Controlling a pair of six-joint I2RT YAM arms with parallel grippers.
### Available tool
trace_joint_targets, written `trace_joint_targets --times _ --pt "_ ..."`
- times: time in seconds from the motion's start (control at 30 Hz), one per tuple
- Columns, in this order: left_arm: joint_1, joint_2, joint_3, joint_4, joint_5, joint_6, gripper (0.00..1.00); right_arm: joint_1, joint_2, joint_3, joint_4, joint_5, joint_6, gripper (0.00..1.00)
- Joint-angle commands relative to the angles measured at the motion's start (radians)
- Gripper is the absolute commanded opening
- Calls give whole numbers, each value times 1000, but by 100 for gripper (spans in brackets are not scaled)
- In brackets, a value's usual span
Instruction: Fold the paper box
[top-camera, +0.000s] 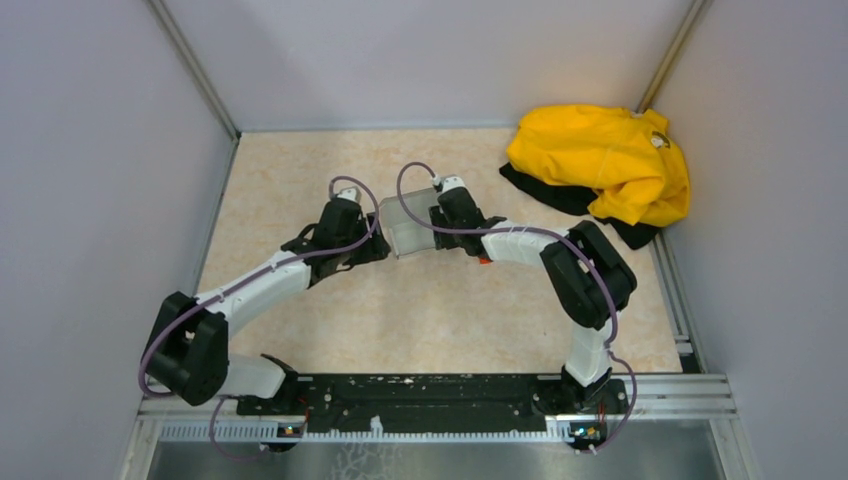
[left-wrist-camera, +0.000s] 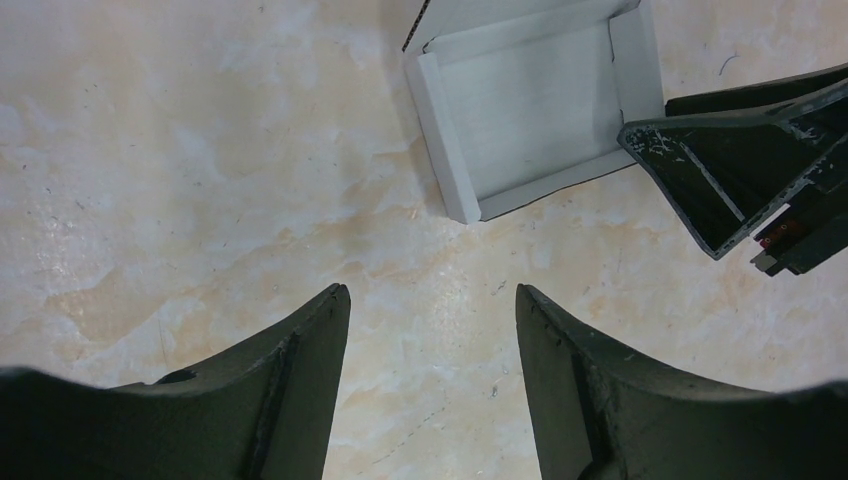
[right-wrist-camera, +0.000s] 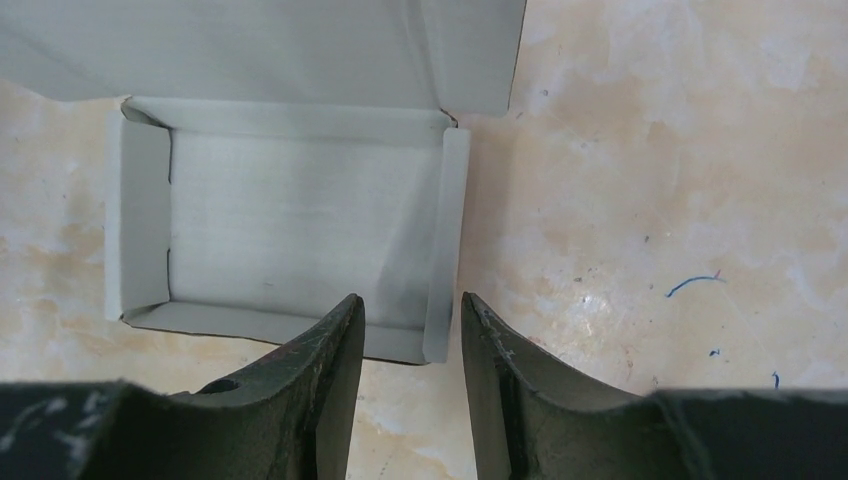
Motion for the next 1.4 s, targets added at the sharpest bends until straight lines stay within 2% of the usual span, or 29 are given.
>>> trace_joint_targets --times 0.0,0.2,0.6,0.8,0.9,1.1,1.23,1.37 --pt "6 22 -13 40 -18 -6 68 -4 -10 10 32 -5 2 40" --pt "7 77 8 64 -21 -1 67 -1 -1 6 38 -49 14 39" --pt "21 207 106 77 -98 61 66 61 -121 -160 146 -156 100 38" --pt "30 260 172 28 -89 83 52 64 -235 -211 109 -126 103 38" --pt "30 235 160 -5 -85 78 50 63 -273 -205 70 -93 92 39" --pt "29 109 108 -78 -130 78 60 64 -259 -183 67 -109 76 40" --pt "30 23 83 -89 -141 81 62 62 -244 -185 87 -122 77 40" --pt "30 -7 80 -114 -111 82 58 63 -249 -187 81 -122 75 40"
